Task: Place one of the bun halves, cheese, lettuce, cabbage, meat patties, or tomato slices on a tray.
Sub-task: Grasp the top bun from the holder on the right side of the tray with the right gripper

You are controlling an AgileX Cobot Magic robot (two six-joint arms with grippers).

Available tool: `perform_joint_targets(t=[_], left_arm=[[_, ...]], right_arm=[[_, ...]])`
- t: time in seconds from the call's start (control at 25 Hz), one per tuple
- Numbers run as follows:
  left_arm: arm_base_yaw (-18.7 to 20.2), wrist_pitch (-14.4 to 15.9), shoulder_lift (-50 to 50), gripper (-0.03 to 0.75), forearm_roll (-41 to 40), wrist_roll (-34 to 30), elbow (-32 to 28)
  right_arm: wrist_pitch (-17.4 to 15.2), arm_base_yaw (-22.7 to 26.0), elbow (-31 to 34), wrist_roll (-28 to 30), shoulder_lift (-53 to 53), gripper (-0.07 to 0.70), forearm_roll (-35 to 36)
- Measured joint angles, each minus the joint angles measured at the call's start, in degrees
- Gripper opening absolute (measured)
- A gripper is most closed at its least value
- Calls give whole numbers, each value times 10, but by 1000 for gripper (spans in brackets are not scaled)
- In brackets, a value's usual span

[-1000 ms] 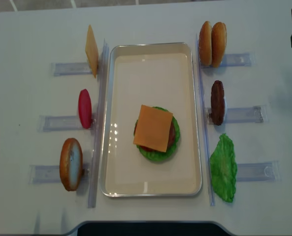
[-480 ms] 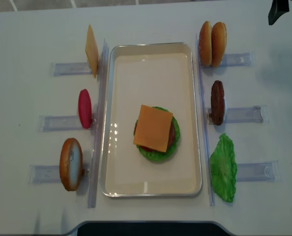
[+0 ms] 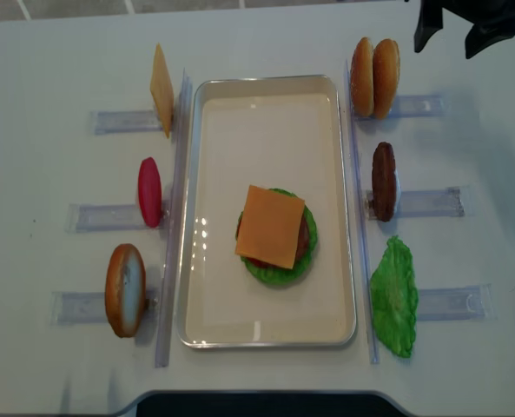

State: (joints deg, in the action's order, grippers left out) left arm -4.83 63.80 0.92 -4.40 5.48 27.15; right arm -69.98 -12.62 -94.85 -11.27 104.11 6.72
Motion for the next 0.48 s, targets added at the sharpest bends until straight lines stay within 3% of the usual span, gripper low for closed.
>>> perform_joint_targets(t=[0.24,0.48], left_arm=[[0,0,0,535,0,0,0],[0,0,0,535,0,0,0]], right_arm=[[1,-63,-15,-55,0,527,0],[39,-107,-19,-83,0,527,0]])
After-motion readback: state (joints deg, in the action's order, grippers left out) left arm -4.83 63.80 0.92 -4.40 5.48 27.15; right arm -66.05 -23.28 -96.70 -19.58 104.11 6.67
